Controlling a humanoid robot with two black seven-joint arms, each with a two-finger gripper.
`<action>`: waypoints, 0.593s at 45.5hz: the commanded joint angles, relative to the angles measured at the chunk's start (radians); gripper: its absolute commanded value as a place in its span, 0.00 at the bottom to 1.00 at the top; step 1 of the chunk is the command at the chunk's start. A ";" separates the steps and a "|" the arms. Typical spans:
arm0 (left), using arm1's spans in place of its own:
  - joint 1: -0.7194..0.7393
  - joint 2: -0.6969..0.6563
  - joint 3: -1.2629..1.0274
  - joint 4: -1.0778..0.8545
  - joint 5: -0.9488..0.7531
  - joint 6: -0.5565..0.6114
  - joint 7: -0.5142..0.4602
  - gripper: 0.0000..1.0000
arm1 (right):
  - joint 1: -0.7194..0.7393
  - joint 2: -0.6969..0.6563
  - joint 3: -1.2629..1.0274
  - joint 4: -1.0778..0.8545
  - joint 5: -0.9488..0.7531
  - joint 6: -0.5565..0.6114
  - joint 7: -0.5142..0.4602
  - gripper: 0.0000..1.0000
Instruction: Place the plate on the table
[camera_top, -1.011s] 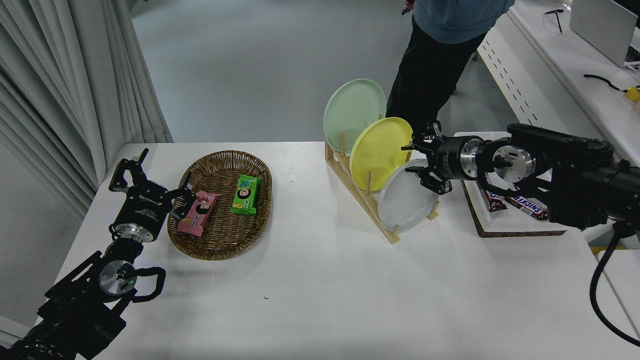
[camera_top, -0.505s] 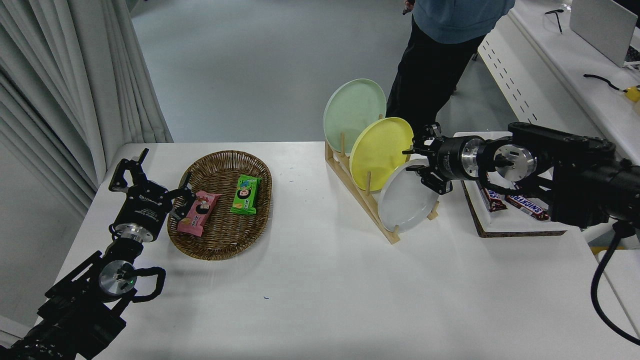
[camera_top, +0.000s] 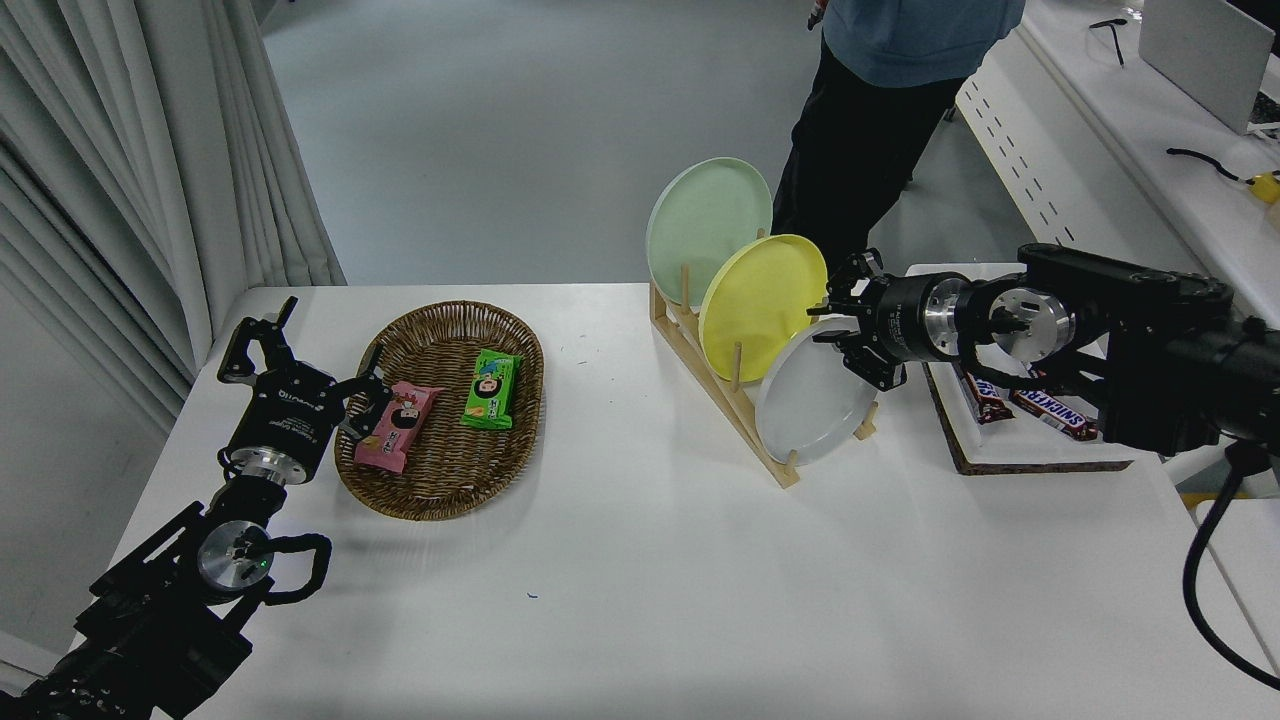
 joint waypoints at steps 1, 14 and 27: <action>0.000 0.000 0.000 0.001 0.000 0.000 0.000 1.00 | -0.001 0.002 0.006 -0.001 0.001 -0.001 -0.002 0.24; 0.000 0.000 0.000 -0.001 0.000 0.000 0.000 1.00 | -0.002 0.003 0.006 -0.001 0.001 -0.001 -0.018 0.20; 0.000 0.000 0.000 -0.001 0.000 0.000 0.000 1.00 | -0.001 0.000 0.008 -0.001 0.003 -0.001 -0.021 0.17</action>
